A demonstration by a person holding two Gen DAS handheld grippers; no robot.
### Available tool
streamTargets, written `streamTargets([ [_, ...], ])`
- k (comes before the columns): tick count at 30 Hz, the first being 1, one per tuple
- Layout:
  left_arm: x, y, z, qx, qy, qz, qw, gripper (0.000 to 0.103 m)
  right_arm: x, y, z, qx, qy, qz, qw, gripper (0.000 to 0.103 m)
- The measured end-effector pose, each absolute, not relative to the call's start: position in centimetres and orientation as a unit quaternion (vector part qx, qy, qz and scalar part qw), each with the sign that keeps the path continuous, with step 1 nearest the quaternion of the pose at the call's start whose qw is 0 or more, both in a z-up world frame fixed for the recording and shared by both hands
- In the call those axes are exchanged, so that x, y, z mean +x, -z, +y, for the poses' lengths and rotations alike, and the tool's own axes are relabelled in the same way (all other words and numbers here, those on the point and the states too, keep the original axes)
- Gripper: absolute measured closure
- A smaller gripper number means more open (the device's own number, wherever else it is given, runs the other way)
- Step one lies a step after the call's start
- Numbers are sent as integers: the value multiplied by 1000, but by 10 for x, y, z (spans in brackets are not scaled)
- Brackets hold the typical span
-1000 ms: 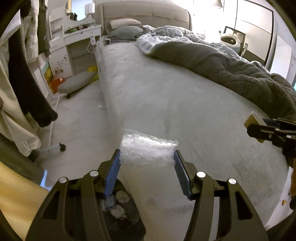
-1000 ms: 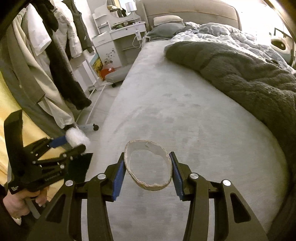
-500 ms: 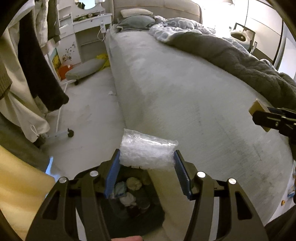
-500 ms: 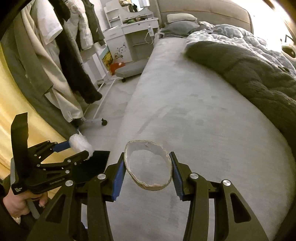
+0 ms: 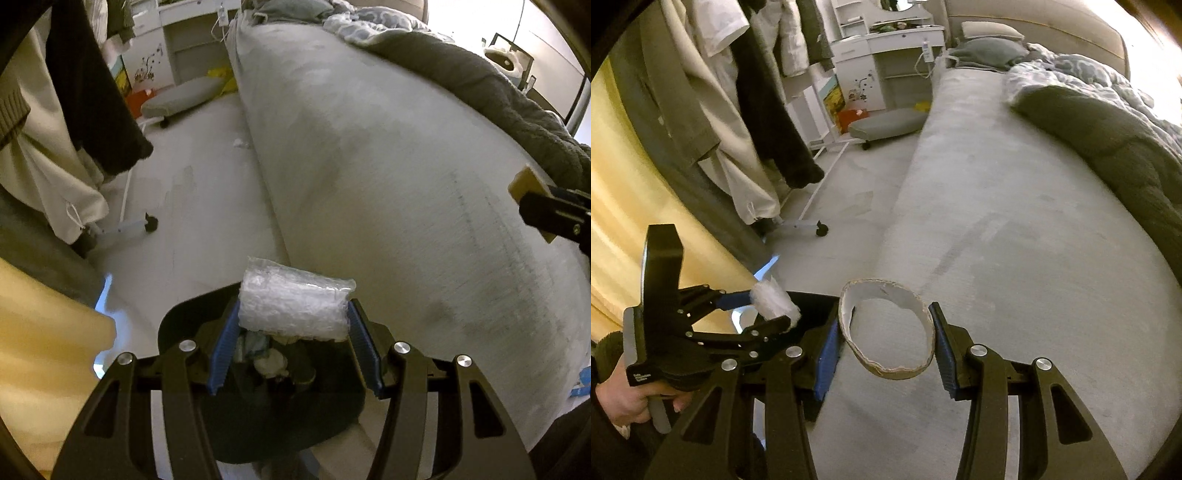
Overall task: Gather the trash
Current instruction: 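Carry the bubble wrap and tape roll over the black bin with both tools, then open both grippers over the black bin to drop the bubble wrap and tape roll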
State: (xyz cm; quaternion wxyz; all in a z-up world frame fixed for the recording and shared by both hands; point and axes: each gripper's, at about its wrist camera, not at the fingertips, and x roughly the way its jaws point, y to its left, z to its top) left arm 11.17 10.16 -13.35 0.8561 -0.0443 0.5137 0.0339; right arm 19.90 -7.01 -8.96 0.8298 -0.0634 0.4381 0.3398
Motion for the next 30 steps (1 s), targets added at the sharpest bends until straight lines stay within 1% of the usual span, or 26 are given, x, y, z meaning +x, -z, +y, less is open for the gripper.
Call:
streamTargets([
  [12, 102, 167, 130, -68, -34, 569, 818, 43, 193, 97, -28, -85, -368, 441, 814, 56],
  [20, 94, 185, 148, -87, -38, 592, 801, 42, 189, 103, -5, -74, -393, 446, 801, 56],
  [30, 85, 200, 165, -103, -35, 619, 778, 42, 193, 126, 23, -89, -403, 466, 783, 56],
])
